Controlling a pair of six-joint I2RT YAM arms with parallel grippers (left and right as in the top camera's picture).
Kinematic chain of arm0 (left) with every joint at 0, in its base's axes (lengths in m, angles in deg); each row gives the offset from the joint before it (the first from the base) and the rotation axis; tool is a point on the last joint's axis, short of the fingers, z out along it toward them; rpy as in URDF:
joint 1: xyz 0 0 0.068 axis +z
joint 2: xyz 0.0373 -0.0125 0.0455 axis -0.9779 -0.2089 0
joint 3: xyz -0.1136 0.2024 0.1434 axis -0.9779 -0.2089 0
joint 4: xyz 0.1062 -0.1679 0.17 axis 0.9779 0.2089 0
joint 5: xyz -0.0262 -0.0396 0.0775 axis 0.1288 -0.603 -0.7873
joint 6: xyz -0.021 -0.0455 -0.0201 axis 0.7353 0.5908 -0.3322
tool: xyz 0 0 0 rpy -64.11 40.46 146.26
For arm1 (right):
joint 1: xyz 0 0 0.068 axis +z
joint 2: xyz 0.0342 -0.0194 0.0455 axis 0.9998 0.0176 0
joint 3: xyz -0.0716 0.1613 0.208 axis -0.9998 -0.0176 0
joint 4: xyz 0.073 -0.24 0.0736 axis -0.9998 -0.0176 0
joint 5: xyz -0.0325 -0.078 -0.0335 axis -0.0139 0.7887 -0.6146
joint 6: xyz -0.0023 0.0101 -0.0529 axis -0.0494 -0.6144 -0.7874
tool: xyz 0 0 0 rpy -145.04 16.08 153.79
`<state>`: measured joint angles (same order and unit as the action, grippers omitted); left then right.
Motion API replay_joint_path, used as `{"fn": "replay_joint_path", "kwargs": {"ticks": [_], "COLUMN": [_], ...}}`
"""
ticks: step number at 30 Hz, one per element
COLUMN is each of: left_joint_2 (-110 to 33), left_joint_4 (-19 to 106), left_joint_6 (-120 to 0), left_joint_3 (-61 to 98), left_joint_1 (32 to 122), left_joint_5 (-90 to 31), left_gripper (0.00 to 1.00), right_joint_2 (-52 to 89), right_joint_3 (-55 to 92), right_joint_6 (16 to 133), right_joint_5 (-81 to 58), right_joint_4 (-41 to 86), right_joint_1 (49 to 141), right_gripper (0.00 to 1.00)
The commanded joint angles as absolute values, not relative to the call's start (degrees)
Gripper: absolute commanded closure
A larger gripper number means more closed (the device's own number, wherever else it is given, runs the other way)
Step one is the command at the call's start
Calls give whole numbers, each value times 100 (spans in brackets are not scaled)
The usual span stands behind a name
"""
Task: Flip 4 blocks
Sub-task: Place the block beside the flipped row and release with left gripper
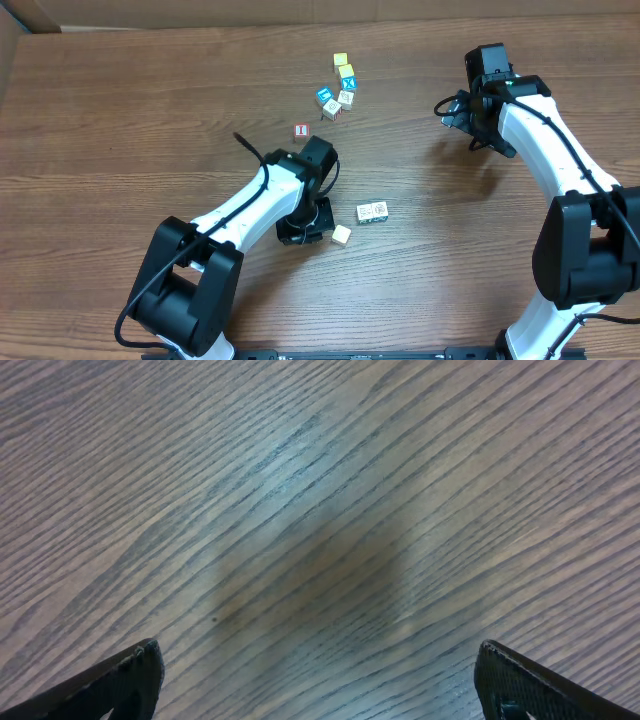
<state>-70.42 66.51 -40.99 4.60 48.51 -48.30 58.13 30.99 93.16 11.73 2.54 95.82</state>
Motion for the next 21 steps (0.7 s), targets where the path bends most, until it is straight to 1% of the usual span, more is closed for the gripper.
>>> {"fn": "replay_joint_path", "kwargs": {"ticks": [1,9,21], "left_joint_2": [-7061,-7061,-7103], "left_joint_4": [6730,6666,6570], "left_joint_6": [-4422,-4413,-4354], "left_joint_3": [589,427,419], "left_joint_1": [4674,4346,4158], "left_joint_5": [-4670,-4585,-4576], "left_gripper": [96,96,96], "right_joint_2": [5667,5667,5667], "right_joint_3": [3182,3182,3182], "right_joint_6": [9290,9292,9290], "right_joint_5": [1193,1193,1193], "right_joint_4": [267,267,267], "right_joint_1": [9589,9589,9589], "right_gripper": [0,0,0]}}
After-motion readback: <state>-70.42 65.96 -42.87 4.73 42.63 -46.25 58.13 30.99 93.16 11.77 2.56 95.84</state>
